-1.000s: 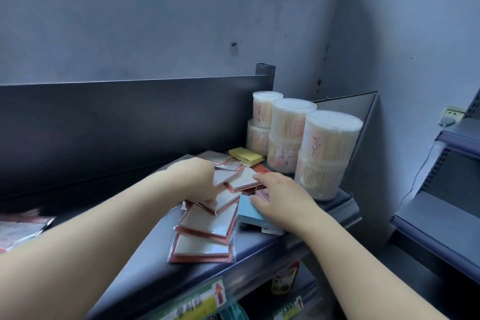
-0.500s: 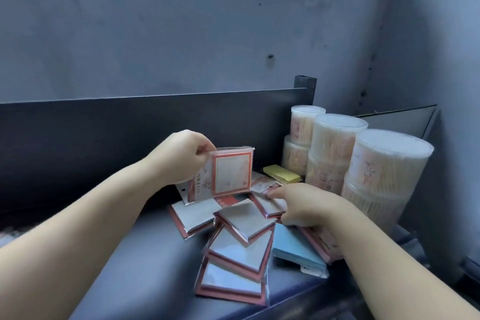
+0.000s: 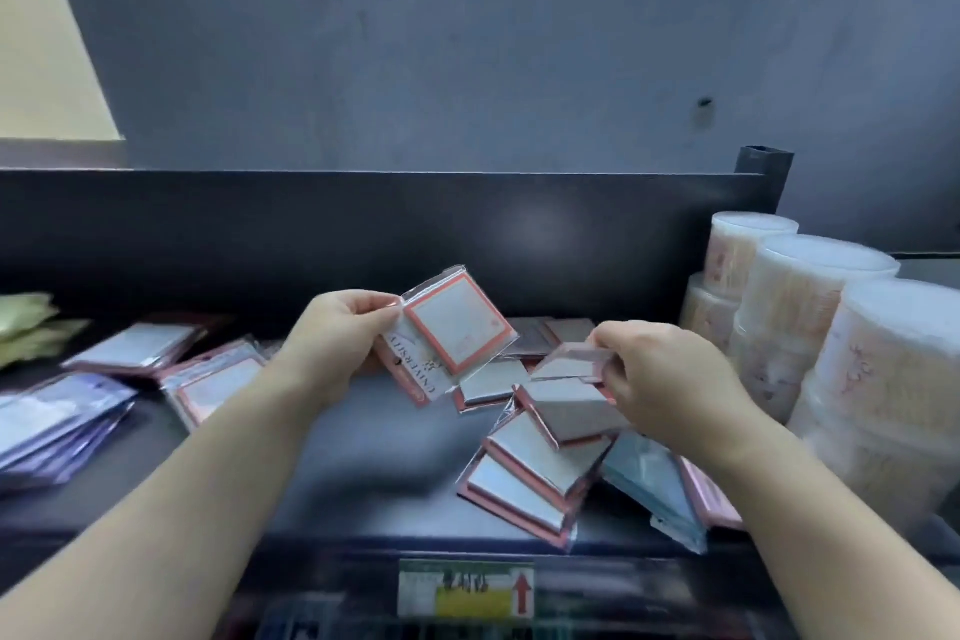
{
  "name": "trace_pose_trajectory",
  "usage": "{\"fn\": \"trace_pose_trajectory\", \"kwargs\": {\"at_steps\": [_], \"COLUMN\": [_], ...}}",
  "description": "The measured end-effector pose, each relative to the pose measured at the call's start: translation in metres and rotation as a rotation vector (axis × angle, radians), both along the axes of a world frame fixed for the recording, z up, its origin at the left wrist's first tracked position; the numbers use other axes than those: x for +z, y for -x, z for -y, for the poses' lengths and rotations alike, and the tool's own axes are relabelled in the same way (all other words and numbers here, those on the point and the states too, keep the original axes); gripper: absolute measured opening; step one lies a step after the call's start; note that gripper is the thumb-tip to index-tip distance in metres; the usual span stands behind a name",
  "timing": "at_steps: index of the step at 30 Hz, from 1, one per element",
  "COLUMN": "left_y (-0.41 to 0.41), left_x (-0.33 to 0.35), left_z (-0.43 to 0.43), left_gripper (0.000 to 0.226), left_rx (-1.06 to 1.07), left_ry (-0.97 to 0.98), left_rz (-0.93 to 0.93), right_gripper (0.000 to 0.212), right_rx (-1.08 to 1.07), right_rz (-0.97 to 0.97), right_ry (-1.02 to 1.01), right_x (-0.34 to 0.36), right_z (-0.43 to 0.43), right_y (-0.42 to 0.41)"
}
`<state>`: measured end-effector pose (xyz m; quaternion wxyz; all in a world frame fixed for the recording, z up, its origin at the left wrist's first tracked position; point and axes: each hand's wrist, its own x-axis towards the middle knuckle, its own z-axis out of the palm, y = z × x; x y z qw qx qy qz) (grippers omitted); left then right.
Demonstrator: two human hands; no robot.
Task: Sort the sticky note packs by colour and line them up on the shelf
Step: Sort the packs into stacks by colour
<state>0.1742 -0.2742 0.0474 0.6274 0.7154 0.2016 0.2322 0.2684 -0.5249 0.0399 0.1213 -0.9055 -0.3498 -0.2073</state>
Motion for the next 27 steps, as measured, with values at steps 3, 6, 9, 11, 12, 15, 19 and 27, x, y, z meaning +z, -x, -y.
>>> {"fn": "trace_pose_trajectory", "kwargs": {"at_steps": [3, 6, 9, 11, 12, 15, 19, 27], "left_y": [0.032, 0.068, 0.105, 0.127, 0.137, 0.164, 0.188, 0.183], "left_x": [-0.015, -0.028, -0.034, -0.036, -0.036, -0.035, -0.030, -0.019], "left_z": [0.000, -0.005, -0.015, -0.025, -0.031, -0.050, -0.089, -0.194], "left_gripper": [0.019, 0.020, 0.023, 0.026, 0.027, 0.029, 0.027, 0.025], "left_rx": [0.104, 0.168, 0.262, 0.352, 0.390, 0.480, 0.565, 0.532], "left_ry": [0.081, 0.157, 0.174, 0.202, 0.213, 0.224, 0.215, 0.189], "left_rz": [0.004, 0.010, 0.021, 0.033, 0.039, 0.064, 0.100, 0.107], "right_gripper": [0.020, 0.020, 0.017, 0.015, 0.013, 0.008, 0.011, 0.015], "right_rx": [0.104, 0.214, 0.320, 0.382, 0.416, 0.508, 0.591, 0.570], "right_rz": [-0.045, -0.089, -0.120, -0.126, -0.122, -0.107, -0.091, -0.066], "right_ry": [-0.177, -0.275, -0.318, -0.324, -0.327, -0.328, -0.332, -0.295], "right_x": [0.001, 0.000, -0.003, -0.007, -0.008, -0.010, -0.008, -0.007], "right_z": [-0.015, -0.037, -0.061, -0.078, -0.088, -0.118, -0.161, -0.251], "right_y": [0.012, 0.027, 0.044, 0.052, 0.056, 0.069, 0.087, 0.103]}}
